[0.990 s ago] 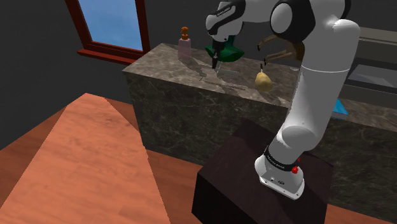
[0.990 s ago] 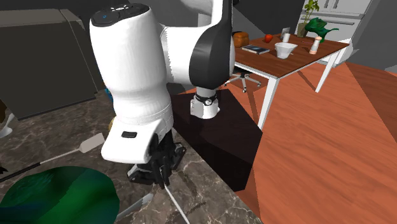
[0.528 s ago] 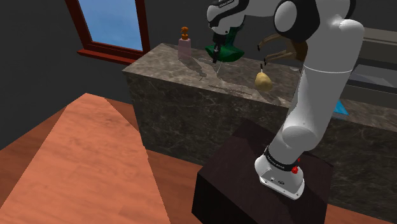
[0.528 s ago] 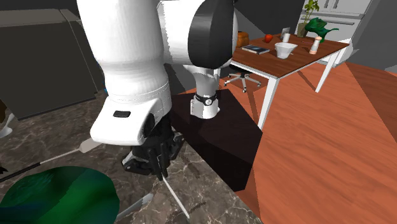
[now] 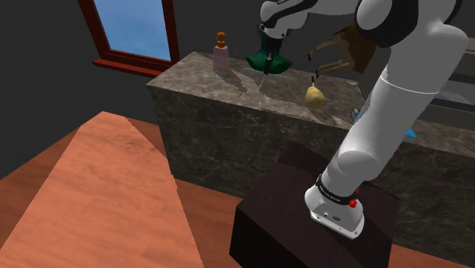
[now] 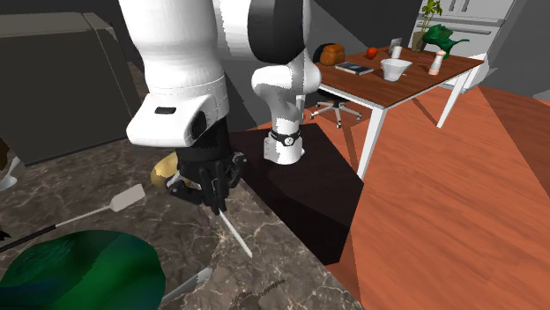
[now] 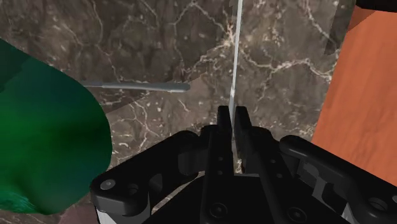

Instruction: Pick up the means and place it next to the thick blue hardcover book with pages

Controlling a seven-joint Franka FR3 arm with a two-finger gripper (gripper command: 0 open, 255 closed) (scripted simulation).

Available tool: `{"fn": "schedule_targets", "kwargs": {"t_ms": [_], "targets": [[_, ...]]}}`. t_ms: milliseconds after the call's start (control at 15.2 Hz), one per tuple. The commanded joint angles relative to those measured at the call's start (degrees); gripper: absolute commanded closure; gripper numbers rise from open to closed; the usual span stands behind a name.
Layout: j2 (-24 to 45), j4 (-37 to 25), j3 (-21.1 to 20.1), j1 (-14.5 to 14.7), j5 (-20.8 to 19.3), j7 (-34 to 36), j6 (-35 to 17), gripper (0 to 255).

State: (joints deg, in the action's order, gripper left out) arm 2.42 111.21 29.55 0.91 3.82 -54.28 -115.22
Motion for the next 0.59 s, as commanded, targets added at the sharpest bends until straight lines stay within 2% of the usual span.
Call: {"fn": "schedule_targets", "kwargs": {"t_ms": [0,528], "targets": [[-4.4,5.1,0.5,-0.3,-2.4,0.0,-1.3,255],[-21.3,20.4,1.4,-4.6,-11.8,0.2,-1.6,255]]}}
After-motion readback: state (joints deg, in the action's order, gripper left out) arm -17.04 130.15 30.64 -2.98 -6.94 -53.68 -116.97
